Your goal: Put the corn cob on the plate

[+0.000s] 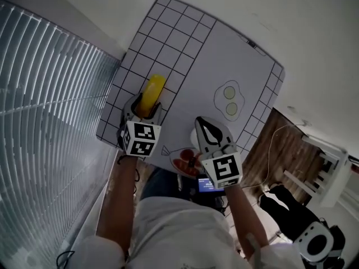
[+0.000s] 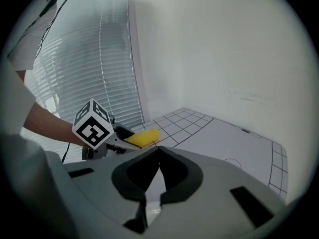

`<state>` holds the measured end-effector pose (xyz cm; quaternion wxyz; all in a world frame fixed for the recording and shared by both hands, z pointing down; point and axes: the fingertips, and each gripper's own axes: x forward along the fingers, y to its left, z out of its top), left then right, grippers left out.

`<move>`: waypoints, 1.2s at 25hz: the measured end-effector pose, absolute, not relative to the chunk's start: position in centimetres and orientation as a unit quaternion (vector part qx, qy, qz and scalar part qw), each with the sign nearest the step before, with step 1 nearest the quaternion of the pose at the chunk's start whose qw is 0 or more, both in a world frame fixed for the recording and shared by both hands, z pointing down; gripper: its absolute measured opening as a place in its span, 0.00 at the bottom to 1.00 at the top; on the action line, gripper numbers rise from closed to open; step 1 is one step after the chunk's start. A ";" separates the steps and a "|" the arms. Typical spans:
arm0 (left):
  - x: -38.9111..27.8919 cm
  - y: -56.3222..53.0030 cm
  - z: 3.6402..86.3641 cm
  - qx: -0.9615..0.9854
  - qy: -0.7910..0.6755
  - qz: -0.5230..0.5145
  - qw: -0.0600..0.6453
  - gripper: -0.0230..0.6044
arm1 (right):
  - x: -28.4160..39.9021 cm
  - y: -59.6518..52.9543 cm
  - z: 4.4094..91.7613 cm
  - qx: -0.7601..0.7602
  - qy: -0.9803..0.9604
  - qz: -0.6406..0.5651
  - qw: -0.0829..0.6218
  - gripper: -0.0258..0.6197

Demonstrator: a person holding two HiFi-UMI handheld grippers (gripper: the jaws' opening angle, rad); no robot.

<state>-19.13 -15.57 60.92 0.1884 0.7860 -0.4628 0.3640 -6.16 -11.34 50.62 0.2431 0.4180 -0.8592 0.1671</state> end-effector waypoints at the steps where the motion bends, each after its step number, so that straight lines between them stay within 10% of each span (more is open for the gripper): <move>1: -19.2 -15.6 61.1 0.784 -0.464 0.366 0.188 0.48 | -6.4 -11.5 50.6 0.416 -0.860 0.168 0.243 0.05; 30: -19.4 -15.4 62.0 0.792 -0.467 0.326 0.222 0.42 | -2.6 -8.2 50.8 0.435 -0.834 0.200 0.275 0.05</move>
